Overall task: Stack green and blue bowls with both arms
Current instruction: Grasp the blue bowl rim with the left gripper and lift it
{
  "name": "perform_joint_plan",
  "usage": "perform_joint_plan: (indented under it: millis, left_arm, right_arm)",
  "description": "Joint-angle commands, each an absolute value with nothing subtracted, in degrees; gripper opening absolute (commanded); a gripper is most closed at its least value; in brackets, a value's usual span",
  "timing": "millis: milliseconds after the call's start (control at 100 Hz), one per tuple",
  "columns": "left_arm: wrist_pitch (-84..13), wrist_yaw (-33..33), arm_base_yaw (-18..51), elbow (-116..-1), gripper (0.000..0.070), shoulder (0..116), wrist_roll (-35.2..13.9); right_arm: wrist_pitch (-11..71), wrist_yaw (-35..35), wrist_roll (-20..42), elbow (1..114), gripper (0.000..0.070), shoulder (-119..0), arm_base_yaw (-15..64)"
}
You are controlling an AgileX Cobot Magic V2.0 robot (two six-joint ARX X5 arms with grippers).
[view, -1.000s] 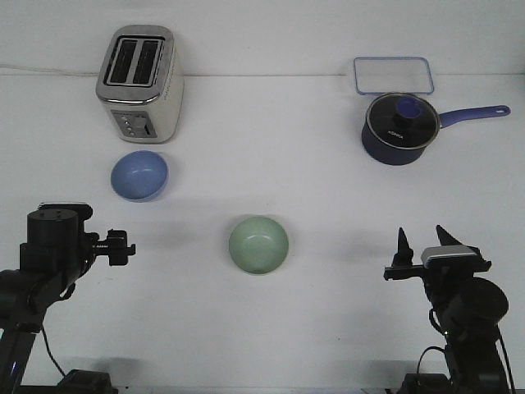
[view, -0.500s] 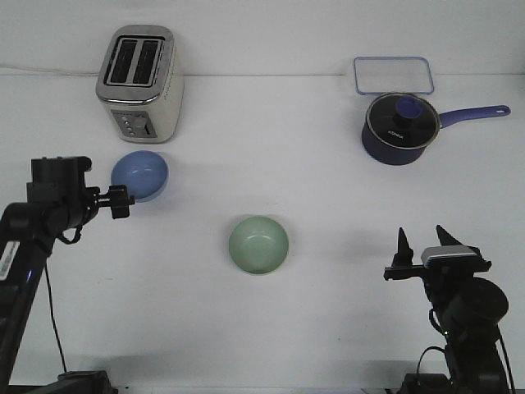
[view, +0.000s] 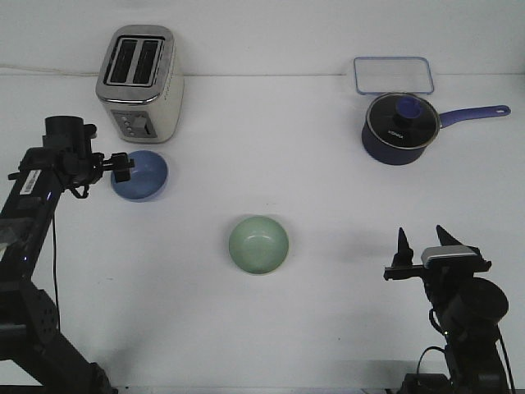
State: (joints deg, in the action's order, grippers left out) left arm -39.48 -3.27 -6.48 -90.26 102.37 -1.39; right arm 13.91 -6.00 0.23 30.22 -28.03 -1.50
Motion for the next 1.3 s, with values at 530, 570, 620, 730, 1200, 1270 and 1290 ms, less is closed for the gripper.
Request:
perform_joint_plan:
  millis: [530, 570, 620, 730, 1200, 1270, 1290]
  left_arm:
    - [-34.4, -3.4, -6.5, -91.4, 0.0460, 112.8, -0.6]
    - [-34.4, -3.4, -6.5, -91.4, 0.0459, 112.8, -0.6]
    - [-34.4, -3.4, -6.5, -91.4, 0.0457, 112.8, -0.6]
    - [-34.4, -3.4, -6.5, -91.4, 0.0404, 112.8, -0.6]
    - [-35.2, -4.0, -6.5, -91.4, 0.0003, 112.9, 0.8]
    - [-35.1, -4.8, -6.5, -91.4, 0.0004, 112.9, 0.8]
    - [-35.0, -4.8, -6.5, -91.4, 0.0004, 112.9, 0.8]
  right_arm:
    - [13.4, -5.9, 0.6, 30.3, 0.0490, -28.2, -1.5]
    - [13.4, -5.9, 0.6, 30.3, 0.0490, -28.2, -1.5]
    - [13.4, -5.9, 0.6, 30.3, 0.0490, -28.2, -1.5]
    - [13.3, -5.9, 0.6, 30.3, 0.0490, -28.2, -1.5]
    - [13.3, -5.9, 0.6, 30.3, 0.0490, -28.2, -1.5]
    - [13.3, -5.9, 0.6, 30.3, 0.0490, -28.2, -1.5]
    - [13.3, -6.0, 0.6, 30.3, 0.0491, -28.2, -1.5]
